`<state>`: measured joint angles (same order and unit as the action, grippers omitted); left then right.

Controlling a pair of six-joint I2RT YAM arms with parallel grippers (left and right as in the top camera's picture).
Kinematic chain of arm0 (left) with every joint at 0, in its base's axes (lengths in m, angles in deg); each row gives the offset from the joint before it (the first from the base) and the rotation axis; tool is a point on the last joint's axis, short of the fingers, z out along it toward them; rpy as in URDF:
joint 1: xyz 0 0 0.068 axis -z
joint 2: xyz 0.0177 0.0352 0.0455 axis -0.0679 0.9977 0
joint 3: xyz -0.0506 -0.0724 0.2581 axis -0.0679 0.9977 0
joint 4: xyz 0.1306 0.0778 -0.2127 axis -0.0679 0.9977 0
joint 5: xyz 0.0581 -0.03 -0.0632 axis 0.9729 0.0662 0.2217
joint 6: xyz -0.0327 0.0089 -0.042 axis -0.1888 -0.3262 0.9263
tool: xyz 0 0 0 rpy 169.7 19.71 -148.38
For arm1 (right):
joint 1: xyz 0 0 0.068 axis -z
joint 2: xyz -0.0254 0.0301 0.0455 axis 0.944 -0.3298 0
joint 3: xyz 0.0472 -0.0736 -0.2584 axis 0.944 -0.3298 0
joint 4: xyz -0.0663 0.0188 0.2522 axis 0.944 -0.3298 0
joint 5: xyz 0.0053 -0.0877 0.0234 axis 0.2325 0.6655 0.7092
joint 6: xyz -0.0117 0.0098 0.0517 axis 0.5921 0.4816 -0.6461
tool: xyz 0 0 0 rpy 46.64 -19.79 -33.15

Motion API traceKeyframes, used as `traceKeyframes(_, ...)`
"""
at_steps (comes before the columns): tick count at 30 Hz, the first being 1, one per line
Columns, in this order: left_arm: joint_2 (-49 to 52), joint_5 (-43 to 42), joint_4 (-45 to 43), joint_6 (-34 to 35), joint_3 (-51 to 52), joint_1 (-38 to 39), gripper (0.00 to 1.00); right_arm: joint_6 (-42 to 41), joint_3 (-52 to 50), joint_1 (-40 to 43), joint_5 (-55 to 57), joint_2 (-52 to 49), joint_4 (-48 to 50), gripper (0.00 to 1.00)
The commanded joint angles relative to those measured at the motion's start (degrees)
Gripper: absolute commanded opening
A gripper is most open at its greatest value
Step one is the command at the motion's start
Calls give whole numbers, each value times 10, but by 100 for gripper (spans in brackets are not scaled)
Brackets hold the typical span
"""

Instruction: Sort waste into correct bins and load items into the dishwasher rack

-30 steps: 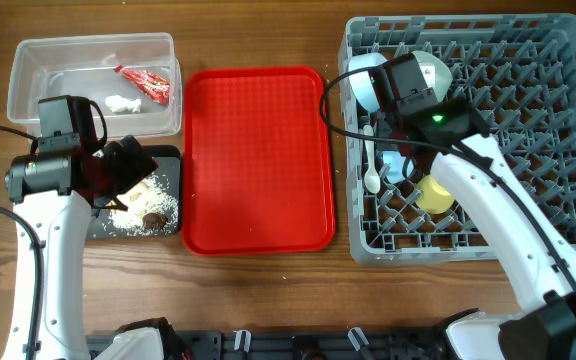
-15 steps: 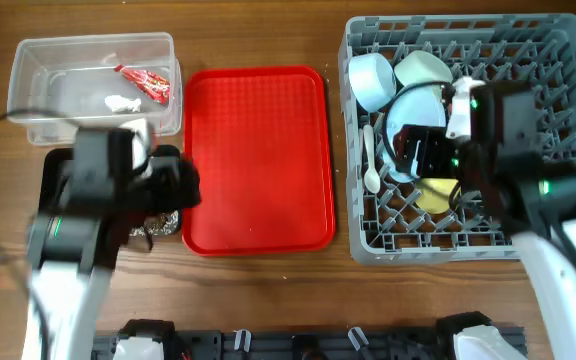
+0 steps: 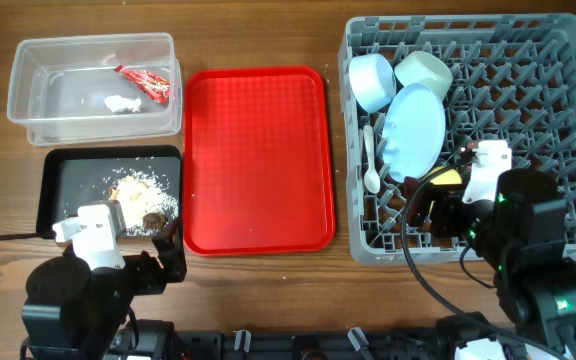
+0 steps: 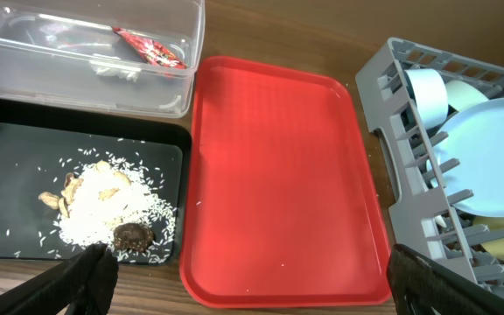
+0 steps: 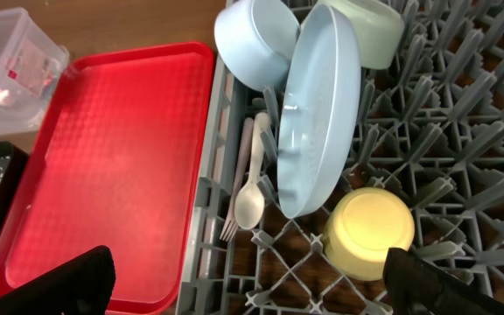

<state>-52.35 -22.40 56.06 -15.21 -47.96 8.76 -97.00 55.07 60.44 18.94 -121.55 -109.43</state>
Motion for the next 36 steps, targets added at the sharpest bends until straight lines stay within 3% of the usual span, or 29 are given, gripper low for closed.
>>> traceKeyframes(1,-3,6,0,-12,4,-3,100,10,-5,0,5,-35,-1,100)
traceKeyframes(4,-3,6,0,-12,4,-3,100,12,-5,1,22,-60,-9,100)
traceKeyframes(7,-3,6,0,-12,4,-3,100,42,-14,1,38,-22,43,100)
traceKeyframes(9,-3,6,0,-12,4,-3,100,85,-71,3,37,54,140,100)
traceKeyframes(13,-3,6,0,-12,4,-3,100,85,-279,36,35,267,371,100)
traceKeyframes(15,-3,6,0,-12,4,-3,100,85,-348,54,35,344,432,100)
traceKeyframes(20,-3,6,0,-12,4,-3,100,86,-455,91,35,429,546,100)
traceKeyframes(23,-3,6,0,-12,4,-3,100,86,-513,96,32,431,629,100)
traceKeyframes(25,-3,6,0,-12,4,-3,100,87,-539,96,18,431,628,100)
traceKeyframes(28,-3,6,0,-12,4,-3,100,86,-537,96,11,431,512,100)
traceKeyframes(36,-3,6,0,-12,4,-3,100,86,-537,96,11,431,515,100)
